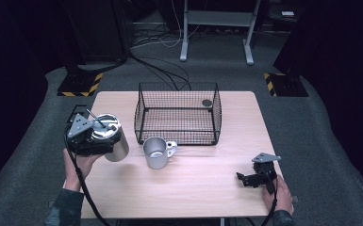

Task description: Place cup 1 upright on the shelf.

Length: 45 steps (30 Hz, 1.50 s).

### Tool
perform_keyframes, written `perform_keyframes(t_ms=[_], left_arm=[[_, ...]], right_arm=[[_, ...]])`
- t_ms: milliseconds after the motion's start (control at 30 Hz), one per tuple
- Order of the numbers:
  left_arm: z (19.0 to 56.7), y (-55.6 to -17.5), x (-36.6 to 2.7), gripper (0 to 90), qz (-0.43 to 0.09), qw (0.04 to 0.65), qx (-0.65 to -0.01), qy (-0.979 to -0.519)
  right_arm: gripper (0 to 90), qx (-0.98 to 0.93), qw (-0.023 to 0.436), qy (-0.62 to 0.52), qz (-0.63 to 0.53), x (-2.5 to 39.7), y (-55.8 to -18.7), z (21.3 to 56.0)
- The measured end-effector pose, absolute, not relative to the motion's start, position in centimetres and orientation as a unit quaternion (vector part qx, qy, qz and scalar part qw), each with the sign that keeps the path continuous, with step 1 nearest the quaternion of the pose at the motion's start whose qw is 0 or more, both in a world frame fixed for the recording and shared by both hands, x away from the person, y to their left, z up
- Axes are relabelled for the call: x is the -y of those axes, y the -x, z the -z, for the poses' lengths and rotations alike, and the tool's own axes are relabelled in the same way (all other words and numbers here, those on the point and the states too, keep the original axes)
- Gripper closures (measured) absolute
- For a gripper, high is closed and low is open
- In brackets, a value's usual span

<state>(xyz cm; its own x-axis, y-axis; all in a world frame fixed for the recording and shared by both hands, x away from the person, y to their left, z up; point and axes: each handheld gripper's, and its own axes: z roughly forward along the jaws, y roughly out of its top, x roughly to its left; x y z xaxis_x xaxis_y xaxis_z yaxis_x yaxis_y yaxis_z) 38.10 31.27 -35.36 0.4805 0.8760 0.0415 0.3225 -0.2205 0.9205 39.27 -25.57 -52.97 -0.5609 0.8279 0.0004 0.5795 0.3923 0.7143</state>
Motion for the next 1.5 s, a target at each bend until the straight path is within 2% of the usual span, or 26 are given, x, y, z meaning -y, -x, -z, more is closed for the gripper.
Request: perform_keyframes(t_ms=[1500], left_arm=[[29.1, -40.3, -27.1, 4.0, -0.285, 0.492, -0.35, -0.744]], right_arm=[[0.0, -0.814, 0.181, -0.433, -0.342, 25.5, -39.3, 53.0]])
